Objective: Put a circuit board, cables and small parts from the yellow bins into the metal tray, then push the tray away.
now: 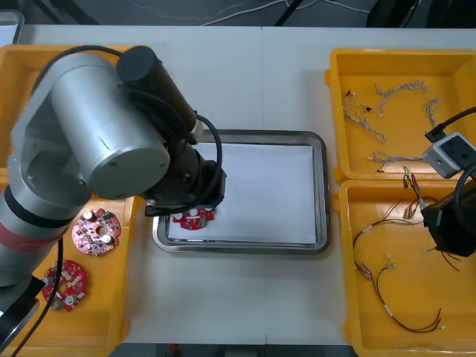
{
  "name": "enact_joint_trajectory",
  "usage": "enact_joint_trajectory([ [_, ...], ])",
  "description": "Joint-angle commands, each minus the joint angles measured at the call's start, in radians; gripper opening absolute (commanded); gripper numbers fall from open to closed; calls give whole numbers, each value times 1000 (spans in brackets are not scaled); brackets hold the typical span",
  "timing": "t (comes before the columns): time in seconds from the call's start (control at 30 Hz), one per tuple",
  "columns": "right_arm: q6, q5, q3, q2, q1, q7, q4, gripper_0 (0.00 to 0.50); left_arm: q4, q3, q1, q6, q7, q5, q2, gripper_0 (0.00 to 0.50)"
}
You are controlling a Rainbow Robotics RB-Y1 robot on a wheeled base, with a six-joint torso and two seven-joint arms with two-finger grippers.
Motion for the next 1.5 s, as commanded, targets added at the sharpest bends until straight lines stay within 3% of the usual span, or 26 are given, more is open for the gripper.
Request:
enact_joint_trajectory([
  [0.03,3,-3,48,-38,-8,13,-6,0,-59,79,-40,7,-94,40,89,500],
  [0.47,3,-31,235,-65,-187,86,-10,0,-54,240,-8,7,-191,66,224,500],
  [0.7,3,-22,371,-88,-289,223,50,0,-27,355,48,7,-294,98,299,500],
  [0.93,3,4,513,-88,-401,384,168,0,73,504,74,7,-352,185,327,500],
  [1.13,3,37,654,-85,-502,419,243,0,136,538,87,7,-450,119,336,500],
  [1.5,-5,67,907,-32,-695,407,362,0,263,538,87,7,-469,21,336,500],
])
